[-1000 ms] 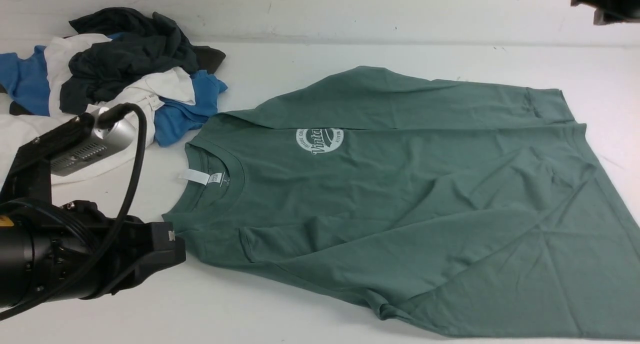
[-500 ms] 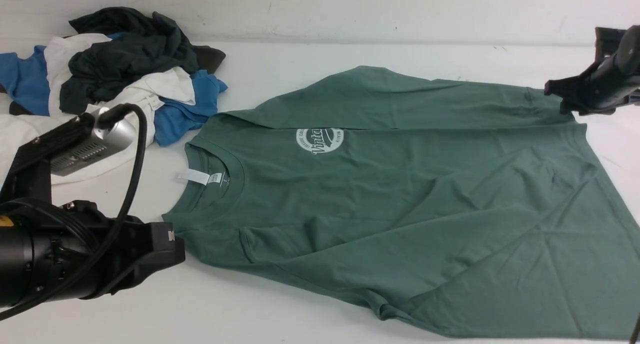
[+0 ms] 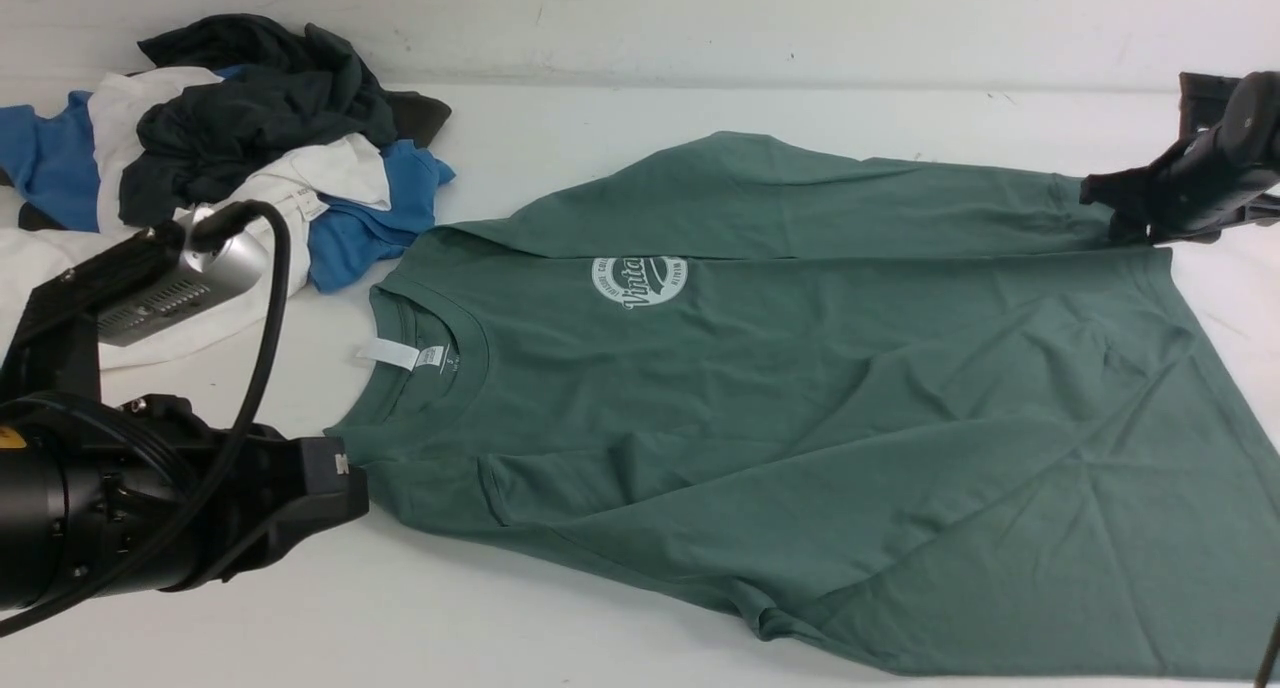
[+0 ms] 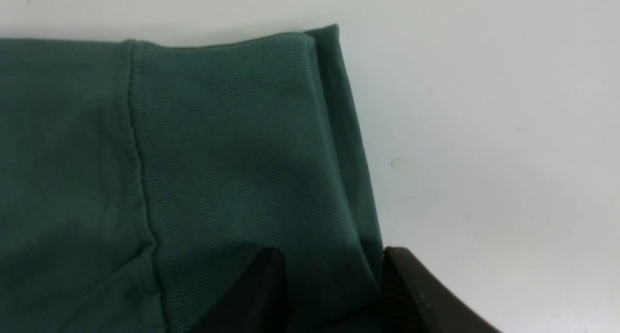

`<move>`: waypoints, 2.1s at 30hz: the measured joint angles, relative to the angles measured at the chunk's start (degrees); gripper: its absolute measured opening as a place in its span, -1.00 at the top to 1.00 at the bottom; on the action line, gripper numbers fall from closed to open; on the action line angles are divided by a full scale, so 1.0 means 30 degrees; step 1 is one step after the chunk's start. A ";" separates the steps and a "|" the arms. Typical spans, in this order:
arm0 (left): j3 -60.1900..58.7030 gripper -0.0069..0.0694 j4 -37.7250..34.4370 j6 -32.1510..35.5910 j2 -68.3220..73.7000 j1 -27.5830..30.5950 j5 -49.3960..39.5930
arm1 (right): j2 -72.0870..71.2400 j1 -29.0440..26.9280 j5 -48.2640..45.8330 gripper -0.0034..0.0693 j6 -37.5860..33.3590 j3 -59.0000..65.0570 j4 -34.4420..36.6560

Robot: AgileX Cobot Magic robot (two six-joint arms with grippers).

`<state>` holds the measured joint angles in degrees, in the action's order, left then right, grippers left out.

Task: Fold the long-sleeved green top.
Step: Hold the cuff with your right arm as far away from the cuff, then drag and drop the cuff with your right arm onto the cuff closest to your right arm

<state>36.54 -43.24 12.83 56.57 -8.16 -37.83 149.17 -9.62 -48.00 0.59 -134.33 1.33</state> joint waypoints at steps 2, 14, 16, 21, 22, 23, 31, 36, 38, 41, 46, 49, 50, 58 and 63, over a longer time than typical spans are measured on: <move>0.0000 0.82 0.0000 0.0000 0.0000 0.0000 0.0015 | 0.0000 0.0000 0.0000 0.34 -0.0198 0.0000 0.0061; 0.0000 0.82 0.0000 0.0000 0.0000 0.0000 0.0213 | 0.0000 0.0000 -0.0064 0.80 -0.0699 0.0000 -0.0596; 0.0000 0.82 0.0000 0.0000 0.0000 0.0000 0.0252 | 0.0000 0.0000 -0.0080 0.82 -0.0745 0.0000 -0.0658; 0.0000 0.82 0.0000 0.0000 0.0000 0.0000 0.0355 | 0.0000 0.0000 -0.0063 0.82 -0.0745 0.0000 -0.0768; 0.0000 0.82 0.0000 0.0000 0.0000 0.0000 0.0372 | -0.0019 0.0000 -0.0063 0.82 -0.0763 0.0000 -0.0788; 0.0000 0.82 0.0000 0.0000 0.0000 0.0000 0.0394 | -0.0036 0.0000 -0.0088 0.82 -0.0760 -0.0022 -0.0937; 0.0000 0.82 0.0000 0.0000 0.0000 0.0000 0.0526 | -0.0051 0.0000 -0.1111 0.82 -0.0760 -0.1628 -0.1902; 0.0000 0.82 0.0000 0.0000 0.0000 0.0000 0.0566 | -0.0158 0.0000 -0.1602 0.82 -0.0760 -0.1973 -0.1854; 0.0000 0.82 0.0000 0.0000 0.0000 0.0000 0.0583 | -0.0239 0.0000 -0.1967 0.82 -0.0760 -0.1973 -0.1718; 0.0000 0.82 0.0000 0.0000 0.0000 0.0000 0.0645 | -0.0660 0.0038 -0.2799 0.82 -0.0760 -0.1973 -0.1655; 0.0000 0.82 0.0000 0.0000 0.0000 0.0000 0.0802 | -0.2109 0.0239 -0.4070 0.82 -0.0458 -0.1973 -0.1655; 0.0000 0.82 0.0022 0.0000 0.0361 0.0000 0.1119 | -0.3734 0.0404 -0.6389 0.82 -0.0087 -0.1973 -0.1637; 0.0000 0.82 0.0022 0.0000 0.0438 0.0000 0.1141 | -0.3907 0.0404 -0.6526 0.82 -0.0055 -0.1950 -0.1637; 0.0134 0.82 0.0842 0.0024 0.2138 0.0000 0.1218 | -0.8351 0.0404 -0.7971 0.82 0.0871 0.0836 -0.1655; 0.1008 0.82 0.0922 0.0540 0.2382 0.0000 0.1219 | -1.1066 0.0404 -0.7950 0.82 0.1700 0.4950 -0.1280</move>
<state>39.57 -40.47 14.45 63.72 -8.16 -34.17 115.97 -8.40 -71.85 5.69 -119.48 -2.51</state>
